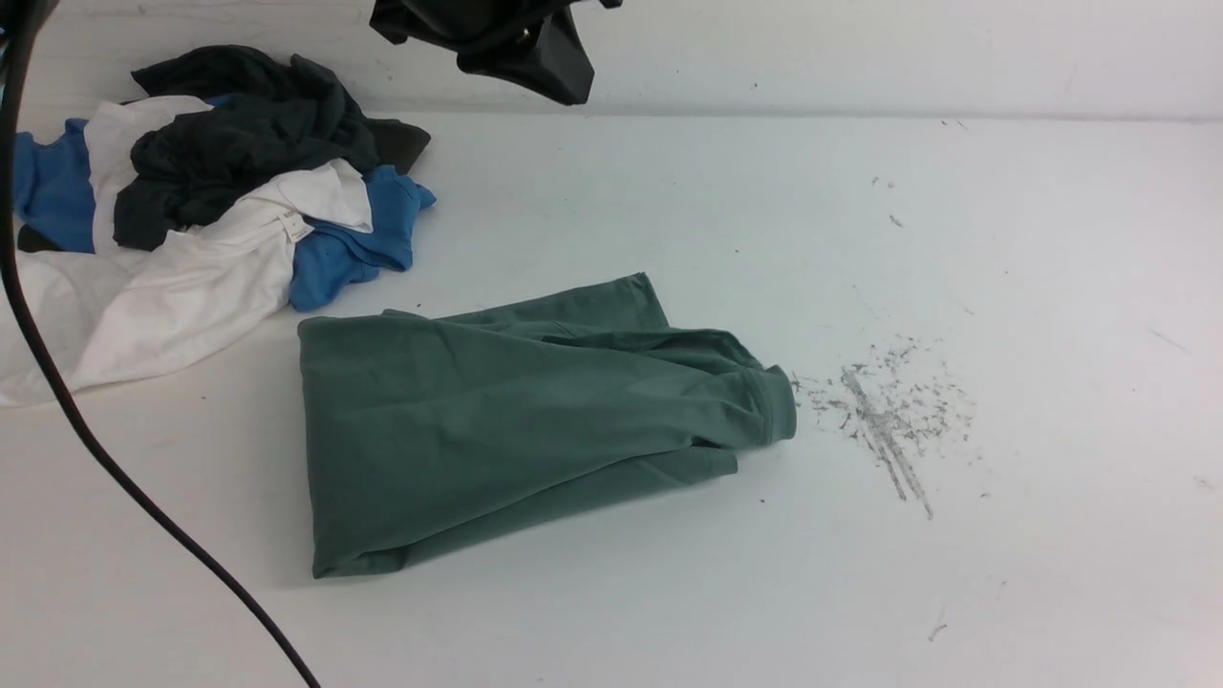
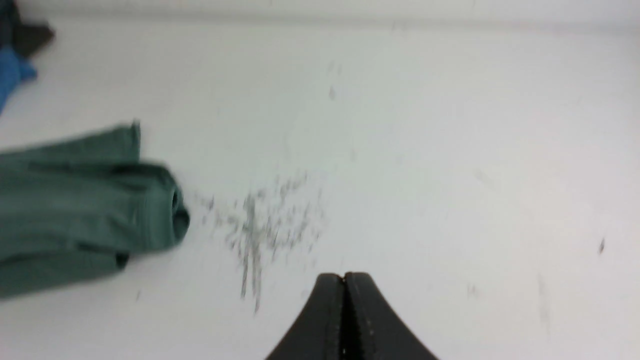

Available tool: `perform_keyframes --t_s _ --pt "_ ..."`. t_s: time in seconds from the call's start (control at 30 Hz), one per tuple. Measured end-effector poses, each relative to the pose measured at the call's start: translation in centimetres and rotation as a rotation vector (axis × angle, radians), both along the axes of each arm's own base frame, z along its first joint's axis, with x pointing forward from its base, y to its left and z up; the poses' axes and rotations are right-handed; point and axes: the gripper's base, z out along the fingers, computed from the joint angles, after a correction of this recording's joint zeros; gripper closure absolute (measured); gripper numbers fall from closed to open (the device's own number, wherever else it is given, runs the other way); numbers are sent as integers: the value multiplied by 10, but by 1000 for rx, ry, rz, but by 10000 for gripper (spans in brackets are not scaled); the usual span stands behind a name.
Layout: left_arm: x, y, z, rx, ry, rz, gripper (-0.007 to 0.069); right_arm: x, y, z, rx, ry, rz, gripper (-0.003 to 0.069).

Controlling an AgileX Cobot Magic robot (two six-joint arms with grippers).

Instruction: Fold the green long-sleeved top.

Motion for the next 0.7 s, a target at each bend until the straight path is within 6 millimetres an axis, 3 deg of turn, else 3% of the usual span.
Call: perform_keyframes --t_s 0.03,0.13,0.27,0.7 --pt "0 0 0 4 0 1 629 -8 -1 -14 -4 -142 -37 673" --pt "0 0 0 4 0 1 629 -10 -6 -38 10 -295 -101 673" --pt "0 0 -1 7 -1 2 629 -6 -13 -57 25 -377 -164 673" --pt "1 3 -2 50 -28 -13 629 1 -10 -86 66 -220 -122 673"
